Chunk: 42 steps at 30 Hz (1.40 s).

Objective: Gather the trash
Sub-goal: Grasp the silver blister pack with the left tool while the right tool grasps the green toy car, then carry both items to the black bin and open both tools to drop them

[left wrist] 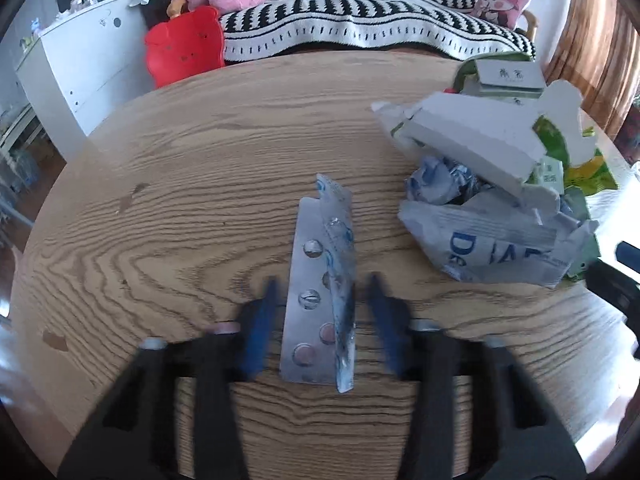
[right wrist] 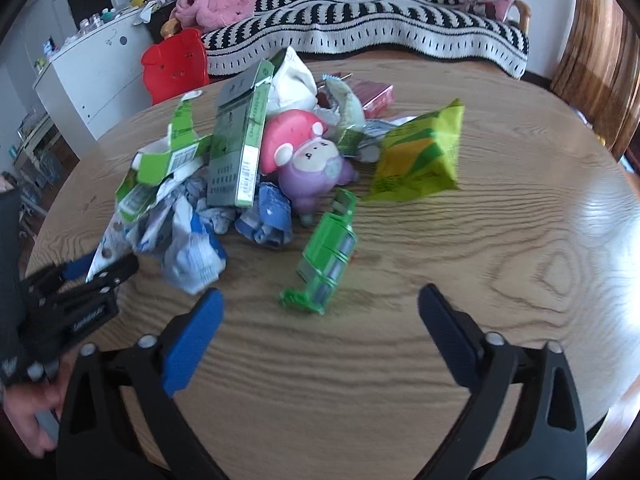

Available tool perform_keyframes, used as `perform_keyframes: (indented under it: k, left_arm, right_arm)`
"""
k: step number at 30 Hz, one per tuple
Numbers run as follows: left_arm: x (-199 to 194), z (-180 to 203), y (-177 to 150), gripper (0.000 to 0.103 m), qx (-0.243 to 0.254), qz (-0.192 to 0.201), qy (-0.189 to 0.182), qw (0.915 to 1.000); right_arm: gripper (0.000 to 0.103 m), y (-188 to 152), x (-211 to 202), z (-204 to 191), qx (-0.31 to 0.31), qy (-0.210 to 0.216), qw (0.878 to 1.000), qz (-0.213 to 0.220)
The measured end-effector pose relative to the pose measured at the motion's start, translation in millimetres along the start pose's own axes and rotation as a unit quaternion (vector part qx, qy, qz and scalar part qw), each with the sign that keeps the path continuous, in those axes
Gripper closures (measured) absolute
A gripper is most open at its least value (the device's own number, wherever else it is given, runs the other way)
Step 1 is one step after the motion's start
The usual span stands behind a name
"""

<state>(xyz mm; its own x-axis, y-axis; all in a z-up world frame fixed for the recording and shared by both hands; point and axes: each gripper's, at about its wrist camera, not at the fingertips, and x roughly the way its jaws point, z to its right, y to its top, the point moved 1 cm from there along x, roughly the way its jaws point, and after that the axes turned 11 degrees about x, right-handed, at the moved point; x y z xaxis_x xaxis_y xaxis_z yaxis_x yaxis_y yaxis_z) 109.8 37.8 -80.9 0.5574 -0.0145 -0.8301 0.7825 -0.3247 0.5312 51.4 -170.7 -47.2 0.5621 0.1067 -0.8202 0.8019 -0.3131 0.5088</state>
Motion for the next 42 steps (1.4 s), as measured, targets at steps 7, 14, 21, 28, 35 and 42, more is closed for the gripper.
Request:
perform_keyframes:
  k: [7,14,21,28,35,42]
  left_arm:
    - [-12,1,1,0.079,-0.010,0.015,0.007,0.9998]
    - [-46,7,4,0.079,-0.022,0.042,0.019,0.9987]
    - [-86,64,22,0.079,0.000,0.090,-0.021,0.9957]
    - [-123,195,37,0.079,0.085,0.141,-0.099,0.9814]
    - [-144,341,24,0.079,0.165,0.148,-0.190,0.9563]
    - [-146,488,-16,0.079,0.269,0.127,-0.290,0.9096]
  right_arm:
    - [0.072,5,23,-8,0.003,-0.007,1.000,-0.010]
    - [0.081,2,-6,9,0.002,0.006,1.000,0.008]
    - [0.081,-3,-90,91,0.022,-0.005,0.997,0.073]
    - [0.081,-28,-168,245,0.114,-0.064,0.983,0.126]
    - [0.081,-77,-207,387,0.218,-0.122,0.960,0.124]
    - [0.081,-131,-207,486,0.299,-0.149,0.938,0.087]
